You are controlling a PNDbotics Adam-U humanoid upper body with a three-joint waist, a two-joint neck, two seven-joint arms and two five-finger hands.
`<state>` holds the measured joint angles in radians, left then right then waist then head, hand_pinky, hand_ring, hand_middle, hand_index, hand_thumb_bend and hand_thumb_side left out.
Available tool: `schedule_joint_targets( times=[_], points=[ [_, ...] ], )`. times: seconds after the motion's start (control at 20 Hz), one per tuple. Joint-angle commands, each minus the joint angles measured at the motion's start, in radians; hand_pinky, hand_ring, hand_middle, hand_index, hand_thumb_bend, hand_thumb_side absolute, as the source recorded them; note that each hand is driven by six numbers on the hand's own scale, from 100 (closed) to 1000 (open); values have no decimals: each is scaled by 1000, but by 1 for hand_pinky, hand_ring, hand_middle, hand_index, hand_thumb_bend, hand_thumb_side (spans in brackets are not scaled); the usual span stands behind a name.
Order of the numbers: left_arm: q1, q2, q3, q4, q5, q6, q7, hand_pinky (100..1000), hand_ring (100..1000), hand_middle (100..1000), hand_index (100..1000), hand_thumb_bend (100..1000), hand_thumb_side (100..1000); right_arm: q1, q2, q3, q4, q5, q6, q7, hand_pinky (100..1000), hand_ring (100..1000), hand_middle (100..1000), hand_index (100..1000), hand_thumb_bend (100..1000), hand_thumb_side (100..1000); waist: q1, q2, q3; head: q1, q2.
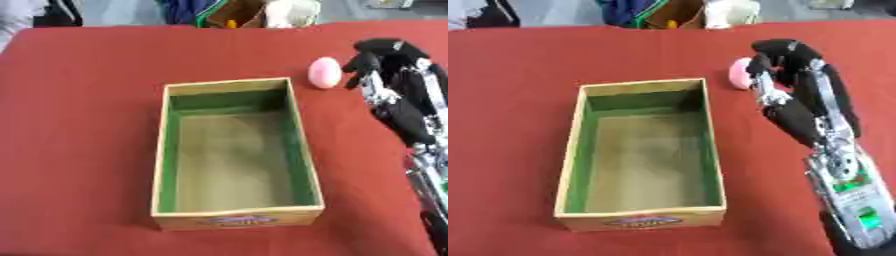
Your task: Pick up objects on the table and place them in the box.
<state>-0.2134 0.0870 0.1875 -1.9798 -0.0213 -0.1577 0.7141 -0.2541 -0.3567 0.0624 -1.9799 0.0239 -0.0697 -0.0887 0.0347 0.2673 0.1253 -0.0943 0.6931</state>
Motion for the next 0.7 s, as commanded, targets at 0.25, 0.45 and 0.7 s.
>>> schedule_joint_targets(
  times=[0.25, 0.45, 0.7],
  points=[
    [-4, 2, 3, -20, 1, -2, -2, 377, 359, 378, 515, 100, 468, -4, -17, 0, -20, 4, -1, 1, 479, 606, 536, 716, 100, 431, 0, -10, 1, 3, -7],
    [-3, 2, 3, -20, 1, -2, -2, 377, 358, 378, 515, 100, 469, -3, -18, 0, -20, 5, 0, 1, 479, 607, 537, 719, 100, 431, 0, -10, 1, 3, -8],
    [-3, 2, 3, -20, 1, -2, -2, 377, 358, 378, 515, 100, 469, -6, -34, -1, -20, 6, -6, -1, 482, 611, 542, 724, 100, 441, -2, -9, 2, 3, -11]
  ],
)
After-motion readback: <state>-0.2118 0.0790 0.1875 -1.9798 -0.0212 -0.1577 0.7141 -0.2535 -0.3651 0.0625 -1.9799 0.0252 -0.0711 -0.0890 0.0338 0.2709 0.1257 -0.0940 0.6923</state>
